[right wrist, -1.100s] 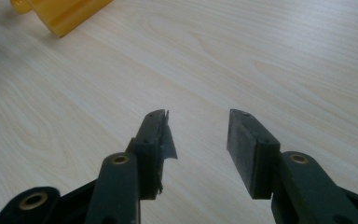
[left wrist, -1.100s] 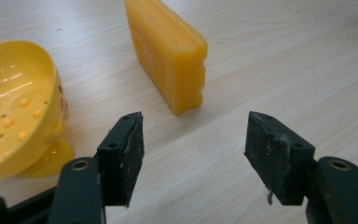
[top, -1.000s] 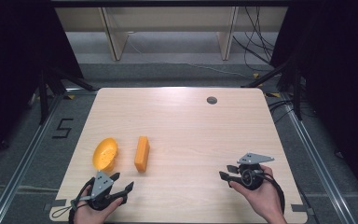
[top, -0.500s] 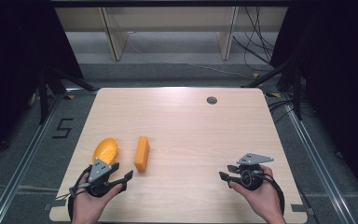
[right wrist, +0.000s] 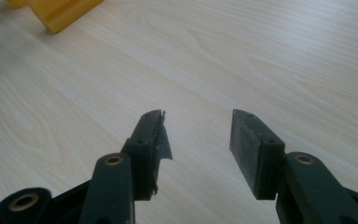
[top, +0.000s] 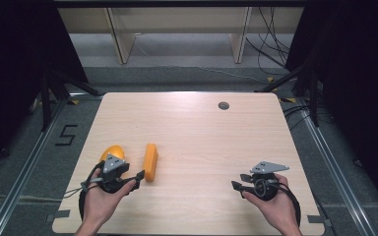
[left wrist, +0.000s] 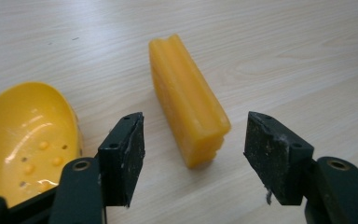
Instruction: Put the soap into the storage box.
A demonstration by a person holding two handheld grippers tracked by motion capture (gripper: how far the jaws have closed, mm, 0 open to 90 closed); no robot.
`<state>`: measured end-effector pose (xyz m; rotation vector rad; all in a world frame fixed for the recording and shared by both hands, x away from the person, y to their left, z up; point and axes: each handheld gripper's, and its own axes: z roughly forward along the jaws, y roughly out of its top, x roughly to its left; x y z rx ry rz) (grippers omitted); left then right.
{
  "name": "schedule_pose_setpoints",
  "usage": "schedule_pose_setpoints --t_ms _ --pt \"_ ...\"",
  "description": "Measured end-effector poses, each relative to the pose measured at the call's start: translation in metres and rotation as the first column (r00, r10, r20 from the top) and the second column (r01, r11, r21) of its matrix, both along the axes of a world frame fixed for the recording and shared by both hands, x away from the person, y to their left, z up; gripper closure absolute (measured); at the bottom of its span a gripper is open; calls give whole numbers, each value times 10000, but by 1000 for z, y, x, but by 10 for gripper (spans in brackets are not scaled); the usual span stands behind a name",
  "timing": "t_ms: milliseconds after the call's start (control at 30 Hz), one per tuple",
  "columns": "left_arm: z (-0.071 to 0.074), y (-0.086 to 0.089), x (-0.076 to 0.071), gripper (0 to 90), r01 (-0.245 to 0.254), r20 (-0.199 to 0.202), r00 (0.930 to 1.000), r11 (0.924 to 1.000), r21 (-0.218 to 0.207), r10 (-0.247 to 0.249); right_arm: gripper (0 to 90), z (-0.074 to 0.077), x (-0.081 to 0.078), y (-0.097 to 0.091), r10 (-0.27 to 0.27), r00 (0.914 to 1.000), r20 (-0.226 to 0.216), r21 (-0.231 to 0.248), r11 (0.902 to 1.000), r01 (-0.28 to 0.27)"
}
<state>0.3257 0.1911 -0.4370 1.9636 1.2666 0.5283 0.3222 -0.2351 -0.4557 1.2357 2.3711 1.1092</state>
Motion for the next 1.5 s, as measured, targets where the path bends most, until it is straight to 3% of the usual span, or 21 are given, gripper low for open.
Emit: schedule_pose_setpoints --t_ms 67,200,300,467,500,700,767,967,1033,1067,1100,1133,1200,1267,1400,1433,1500 --pt "4 -4 8 385 -135 -121 9998 9997 202 138 545 0 -1 0 -122 9999 -120 -35 9999 121" --pt "10 -13 26 391 -187 -945 9953 9991 376 221 545 0 0 0 -19 10000 -63 -26 10000 19" --pt "15 -18 40 398 -389 -1499 9876 9980 490 459 544 0 -1 1 -43 9998 -204 17 10000 43" --pt "20 -22 57 398 -219 -2263 9727 9914 1293 510 544 0 -1 1 -72 9996 -266 -41 10000 71" --pt "19 -24 60 395 -230 -2397 9696 9937 1093 488 544 0 -1 1 -100 9994 -333 -28 9999 99" --pt "16 -34 75 388 -143 -2866 9570 9939 1090 452 544 0 -1 0 -125 9997 -191 -58 9999 124" --pt "14 -38 79 374 -202 -3188 9465 9953 952 497 544 0 -1 0 -149 9997 -184 -63 9999 148" --pt "5 -45 92 368 -443 -3416 9353 9881 1470 928 544 0 -2 0 -103 9997 -204 -28 9999 103" --pt "1 -48 93 367 -574 -3580 9269 9851 1621 1129 544 0 -2 0 -172 9994 -317 -21 9999 172" --pt "-2 -48 94 367 -600 -3531 9288 9859 1565 1126 544 0 -1 0 -107 9997 -233 -51 9999 106" --pt "-2 -49 95 367 -574 -3658 9237 9851 1624 1141 544 -1 -1 -1 -86 9997 -224 -53 10000 85" --pt "-3 -51 95 366 -670 -3786 9181 9875 1425 1169 544 -1 -1 -1 -97 9997 -232 -54 9999 96" --pt "-5 -54 96 366 -748 -3708 9200 9855 1520 1270 544 0 -1 0 -104 9996 -262 -54 9999 103" --pt "-6 -56 97 363 -690 -3846 9140 9836 1666 1292 543 -1 -1 0 -35 9997 -255 -2 10000 35" --pt "-13 -55 102 363 -652 -3894 9117 9819 1776 1309 543 0 -2 1 -166 9991 -390 0 9999 167" --pt "-14 -55 102 365 -662 -3954 9086 9810 1822 1347 543 0 -2 0 -185 9986 -497 4 9998 186" --pt "-17 -54 103 375 -668 -4106 9011 9803 1861 1394 542 -2 -1 0 -11 9996 -283 2 10000 11"
